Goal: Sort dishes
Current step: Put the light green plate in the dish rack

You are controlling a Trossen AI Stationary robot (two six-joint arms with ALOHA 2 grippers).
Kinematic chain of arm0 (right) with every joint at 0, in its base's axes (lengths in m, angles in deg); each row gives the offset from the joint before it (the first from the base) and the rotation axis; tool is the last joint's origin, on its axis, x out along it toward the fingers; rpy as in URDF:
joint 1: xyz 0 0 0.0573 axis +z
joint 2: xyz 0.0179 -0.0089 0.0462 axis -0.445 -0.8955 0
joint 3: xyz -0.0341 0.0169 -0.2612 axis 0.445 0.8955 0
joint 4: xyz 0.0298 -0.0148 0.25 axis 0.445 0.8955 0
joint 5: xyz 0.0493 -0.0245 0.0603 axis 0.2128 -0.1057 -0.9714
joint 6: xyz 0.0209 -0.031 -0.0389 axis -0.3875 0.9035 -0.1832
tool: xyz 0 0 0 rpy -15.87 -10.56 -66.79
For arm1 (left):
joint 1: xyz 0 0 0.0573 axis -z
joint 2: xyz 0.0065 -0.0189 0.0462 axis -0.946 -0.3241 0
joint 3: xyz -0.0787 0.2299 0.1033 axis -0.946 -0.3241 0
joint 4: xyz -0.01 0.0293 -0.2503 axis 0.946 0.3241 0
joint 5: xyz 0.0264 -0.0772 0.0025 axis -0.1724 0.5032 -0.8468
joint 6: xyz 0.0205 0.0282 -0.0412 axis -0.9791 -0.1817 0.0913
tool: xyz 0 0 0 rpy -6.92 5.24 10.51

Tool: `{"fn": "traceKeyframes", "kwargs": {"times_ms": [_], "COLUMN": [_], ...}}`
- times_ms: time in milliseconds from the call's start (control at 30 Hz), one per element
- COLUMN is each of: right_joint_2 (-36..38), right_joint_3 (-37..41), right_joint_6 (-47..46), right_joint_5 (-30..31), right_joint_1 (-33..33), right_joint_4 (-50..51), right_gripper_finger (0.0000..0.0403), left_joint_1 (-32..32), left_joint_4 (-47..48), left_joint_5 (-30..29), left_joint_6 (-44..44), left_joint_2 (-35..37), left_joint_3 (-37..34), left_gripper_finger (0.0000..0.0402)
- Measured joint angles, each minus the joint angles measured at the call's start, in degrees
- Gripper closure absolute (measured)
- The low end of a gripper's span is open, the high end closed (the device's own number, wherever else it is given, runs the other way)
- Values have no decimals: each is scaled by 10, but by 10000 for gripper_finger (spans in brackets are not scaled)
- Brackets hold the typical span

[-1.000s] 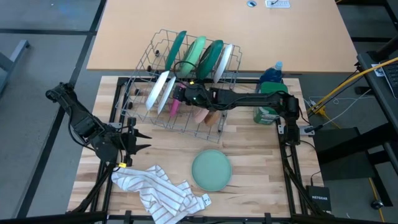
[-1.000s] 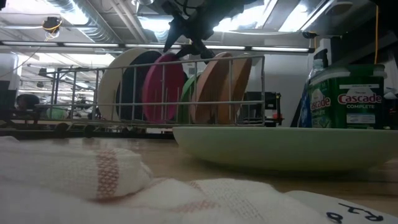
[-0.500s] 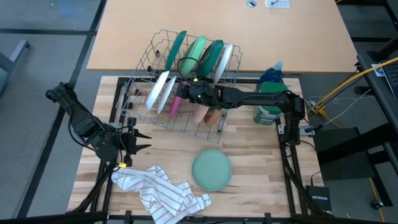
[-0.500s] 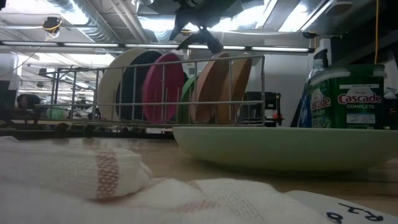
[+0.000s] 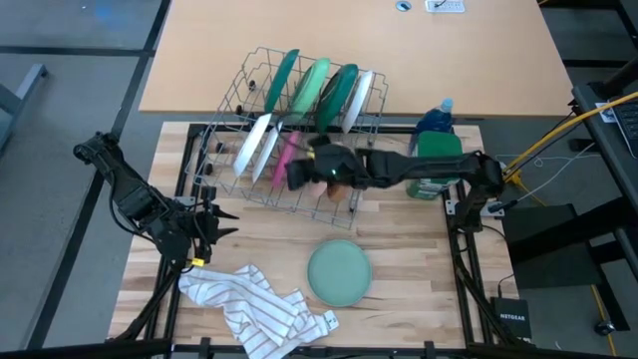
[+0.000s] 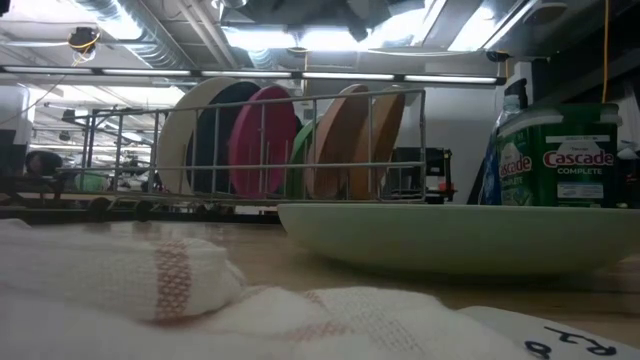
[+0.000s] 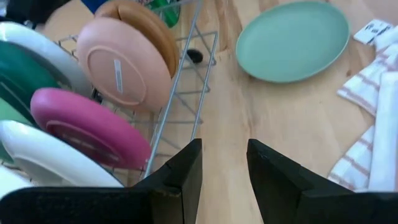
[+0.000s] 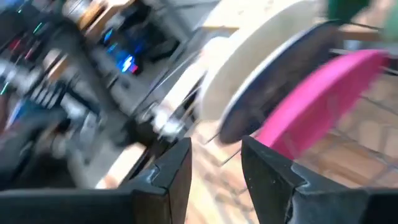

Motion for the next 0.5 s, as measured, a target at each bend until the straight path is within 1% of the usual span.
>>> {"fn": "traceKeyframes", "kwargs": {"times_ms": [100,233,333,500], "right_joint_2": [5,2,0,-7], "right_joint_3": [0,0,0,0], "right_joint_6": [49,47,47,47], "right_joint_5": [-13,-44,-64,-79], "right_joint_1": [36,83,118,174], "right_joint_4": [0,17,50,108], "right_gripper_finger": [262,262,262,262], "left_joint_1": [0,0,0,0], "left_joint_4": [5,5,5,5], "left_joint_5": [0,0,0,0], "left_joint_6": [8,9,9,9], "left_joint_2": [0,0,0,0], "left_joint_3": [0,0,0,0], "left_gripper_finger": [283,283,283,283]}}
